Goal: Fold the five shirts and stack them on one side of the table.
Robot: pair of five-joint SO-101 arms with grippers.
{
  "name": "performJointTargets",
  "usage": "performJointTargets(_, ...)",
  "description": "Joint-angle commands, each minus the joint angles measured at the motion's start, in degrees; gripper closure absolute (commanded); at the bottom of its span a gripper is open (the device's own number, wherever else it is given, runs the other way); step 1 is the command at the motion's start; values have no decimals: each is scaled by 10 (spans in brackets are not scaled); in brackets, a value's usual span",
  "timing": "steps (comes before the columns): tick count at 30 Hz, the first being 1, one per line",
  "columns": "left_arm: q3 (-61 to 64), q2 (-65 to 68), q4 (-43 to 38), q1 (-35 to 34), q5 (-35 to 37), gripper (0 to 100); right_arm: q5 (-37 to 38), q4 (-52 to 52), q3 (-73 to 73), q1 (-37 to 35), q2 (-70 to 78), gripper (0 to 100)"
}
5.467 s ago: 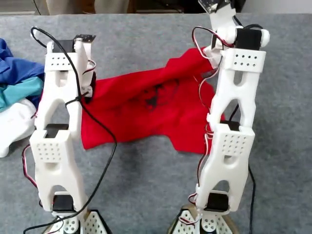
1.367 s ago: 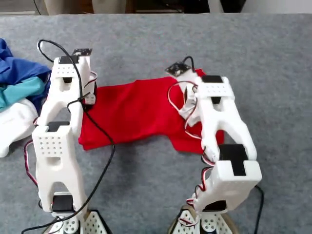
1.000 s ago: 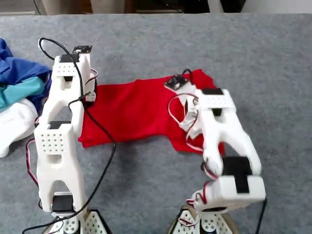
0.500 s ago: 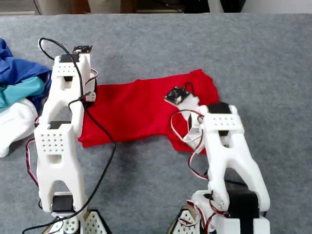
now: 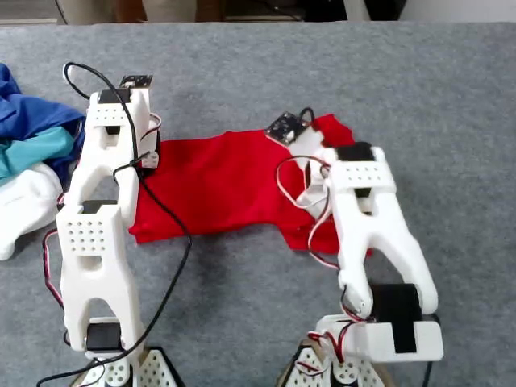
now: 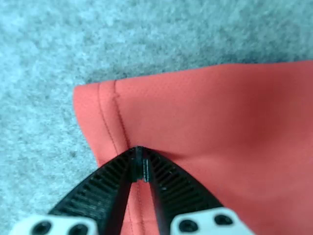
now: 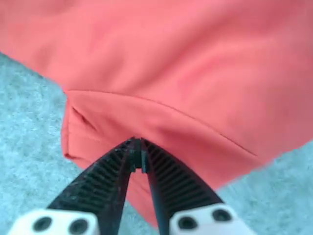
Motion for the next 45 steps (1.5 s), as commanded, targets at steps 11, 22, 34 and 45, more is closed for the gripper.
performJointTargets(11,-18,2,-17,-5,3,980,-3,-48,153,-5,-73,992)
performJointTargets(22,-18,2,-17,-5,3,980,0,-54,171,36,-169,991)
performJointTargets(34,-18,2,-16,-6,5,980,-22,-49,-340,62,175,991)
performJointTargets(45,-27,-3,-28,-16,56,981,-49,30,-704,55,520,991)
